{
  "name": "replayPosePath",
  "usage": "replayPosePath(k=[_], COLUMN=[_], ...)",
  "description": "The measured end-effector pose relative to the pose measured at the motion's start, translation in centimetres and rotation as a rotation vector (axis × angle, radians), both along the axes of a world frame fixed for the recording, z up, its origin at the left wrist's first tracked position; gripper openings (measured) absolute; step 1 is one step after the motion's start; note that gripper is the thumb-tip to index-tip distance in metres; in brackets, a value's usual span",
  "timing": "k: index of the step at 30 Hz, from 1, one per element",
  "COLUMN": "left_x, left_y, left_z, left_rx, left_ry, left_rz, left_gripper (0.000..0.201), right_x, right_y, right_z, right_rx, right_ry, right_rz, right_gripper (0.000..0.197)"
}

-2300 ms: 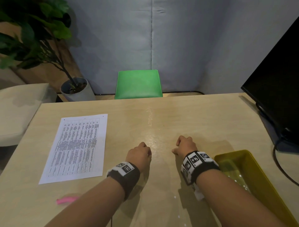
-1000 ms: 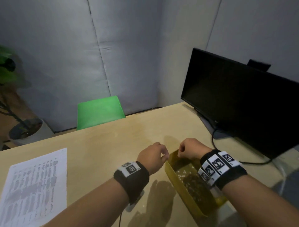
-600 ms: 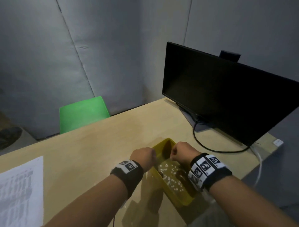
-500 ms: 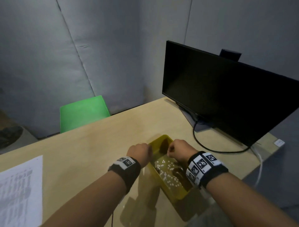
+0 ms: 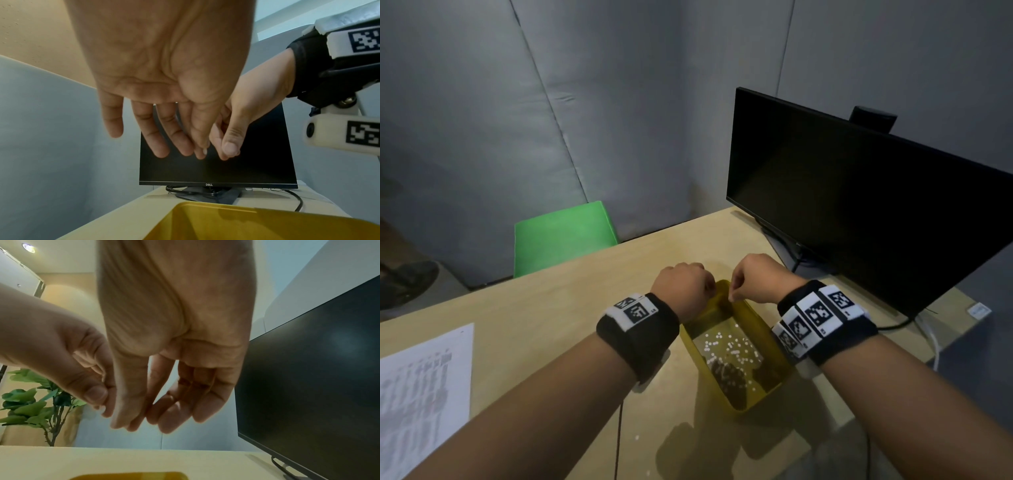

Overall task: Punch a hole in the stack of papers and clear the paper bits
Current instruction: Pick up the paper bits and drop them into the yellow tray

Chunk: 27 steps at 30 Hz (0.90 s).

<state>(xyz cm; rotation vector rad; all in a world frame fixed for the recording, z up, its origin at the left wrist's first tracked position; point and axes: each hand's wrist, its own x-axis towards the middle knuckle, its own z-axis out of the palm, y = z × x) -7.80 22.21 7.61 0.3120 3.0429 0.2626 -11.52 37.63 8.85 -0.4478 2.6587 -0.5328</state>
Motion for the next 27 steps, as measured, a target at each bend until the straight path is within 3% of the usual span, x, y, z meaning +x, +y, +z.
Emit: replayPosePath(k=[6,19,27], left_x=[0.7,1.6,1.5], left_y=[0.0,0.3,0.4], left_z=[0.3,1.9,0.9], left_rx=[-0.015,0.106,0.046], left_ry=[-0.024,0.025,-0.026], left_rz=[-0.009,0.015,0.017], left_gripper=[0.028,0.012,0.026], right_x=[0.9,1.6,1.7], right_y=[0.5,0.0,0.7], right_z=[0.1,1.5,1.3], right_rx=[0.006,0.003,-0.01], right_ry=[-0.051,0.016,-0.016], right_rz=[0.025,0.014,0.012], right_gripper=[0.02,0.009,0.015])
